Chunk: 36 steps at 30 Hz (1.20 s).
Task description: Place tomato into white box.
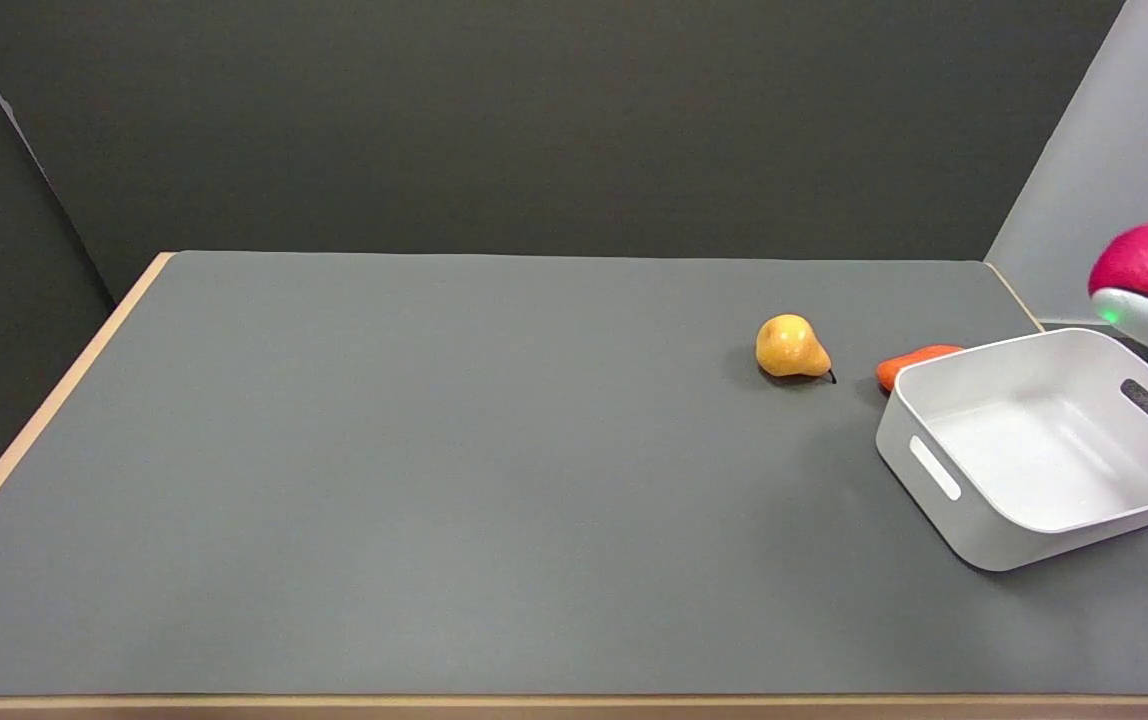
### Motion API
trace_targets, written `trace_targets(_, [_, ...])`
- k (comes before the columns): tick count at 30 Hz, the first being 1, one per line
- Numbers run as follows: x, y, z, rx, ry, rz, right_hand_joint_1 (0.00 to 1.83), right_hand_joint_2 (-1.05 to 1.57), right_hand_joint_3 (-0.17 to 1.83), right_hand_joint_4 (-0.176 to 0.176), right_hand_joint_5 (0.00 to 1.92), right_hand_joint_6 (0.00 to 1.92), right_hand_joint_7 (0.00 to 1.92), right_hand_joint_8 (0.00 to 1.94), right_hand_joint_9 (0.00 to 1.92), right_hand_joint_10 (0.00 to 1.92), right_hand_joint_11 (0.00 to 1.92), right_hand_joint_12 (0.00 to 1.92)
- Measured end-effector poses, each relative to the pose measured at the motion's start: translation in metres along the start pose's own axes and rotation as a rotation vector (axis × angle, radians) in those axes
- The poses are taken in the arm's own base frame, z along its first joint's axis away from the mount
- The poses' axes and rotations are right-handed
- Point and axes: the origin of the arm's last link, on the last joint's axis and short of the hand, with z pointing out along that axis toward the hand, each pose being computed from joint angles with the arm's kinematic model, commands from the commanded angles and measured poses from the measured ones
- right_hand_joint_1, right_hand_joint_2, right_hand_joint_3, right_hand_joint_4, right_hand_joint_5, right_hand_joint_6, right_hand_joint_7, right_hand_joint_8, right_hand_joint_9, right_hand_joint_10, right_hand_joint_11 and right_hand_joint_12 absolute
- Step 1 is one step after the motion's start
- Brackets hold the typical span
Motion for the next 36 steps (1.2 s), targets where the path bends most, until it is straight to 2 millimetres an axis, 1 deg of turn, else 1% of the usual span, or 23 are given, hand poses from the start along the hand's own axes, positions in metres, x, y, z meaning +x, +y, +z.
trace_targets(1, [0.0, 0.003, -0.004, -0.012, 0.006, 0.01, 1.48, 1.02, 0.34, 0.176, 0.6, 1.41, 0.78, 1.42, 0.76, 1.42, 0.74, 1.72])
trace_targets(6, [-0.001, 0.016, -0.018, -0.057, 0.019, 0.036, 1.48, 1.02, 0.33, 0.176, 0.6, 1.4, 0.78, 1.43, 0.76, 1.42, 0.74, 1.71])
trace_targets(10, [-0.005, 0.024, -0.023, -0.087, 0.017, 0.05, 1.48, 1.03, 0.31, 0.176, 0.61, 1.39, 0.78, 1.43, 0.75, 1.43, 0.74, 1.7])
trace_targets(14, [-0.01, 0.03, -0.023, -0.103, 0.006, 0.047, 1.48, 1.03, 0.32, 0.174, 0.61, 1.39, 0.78, 1.43, 0.75, 1.43, 0.74, 1.71])
trace_targets(16, [-0.013, 0.032, -0.022, -0.111, -0.002, 0.037, 1.48, 1.01, 0.36, 0.163, 0.61, 1.4, 0.77, 1.37, 0.76, 1.51, 0.73, 1.72])
trace_targets(18, [-0.017, 0.034, -0.02, -0.119, -0.013, 0.019, 1.48, 1.03, 0.31, 0.176, 0.62, 1.39, 0.77, 1.43, 0.75, 1.42, 0.74, 1.7])
trace_targets(25, [-0.028, 0.041, -0.014, -0.15, -0.055, -0.069, 1.48, 1.04, 0.31, 0.176, 0.62, 1.39, 0.77, 1.43, 0.75, 1.42, 0.74, 1.7])
trace_targets(31, [-0.033, 0.047, -0.017, -0.181, -0.08, -0.117, 1.48, 1.04, 0.31, 0.176, 0.62, 1.39, 0.78, 1.43, 0.75, 1.42, 0.73, 1.7])
trace_targets(33, [-0.034, 0.048, -0.019, -0.19, -0.088, -0.131, 1.48, 1.01, 0.34, 0.174, 0.62, 1.36, 0.8, 1.39, 0.77, 1.4, 0.73, 1.73])
trace_targets(35, [-0.035, 0.049, -0.02, -0.194, -0.093, -0.14, 1.35, 1.01, 0.38, 0.115, 0.56, 1.26, 0.81, 1.34, 0.74, 1.34, 0.71, 1.81])
trace_targets(36, [-0.035, 0.05, -0.021, -0.197, -0.096, -0.145, 1.12, 0.86, 0.6, 0.105, 0.49, 1.08, 0.7, 1.05, 0.63, 1.23, 0.62, 1.75])
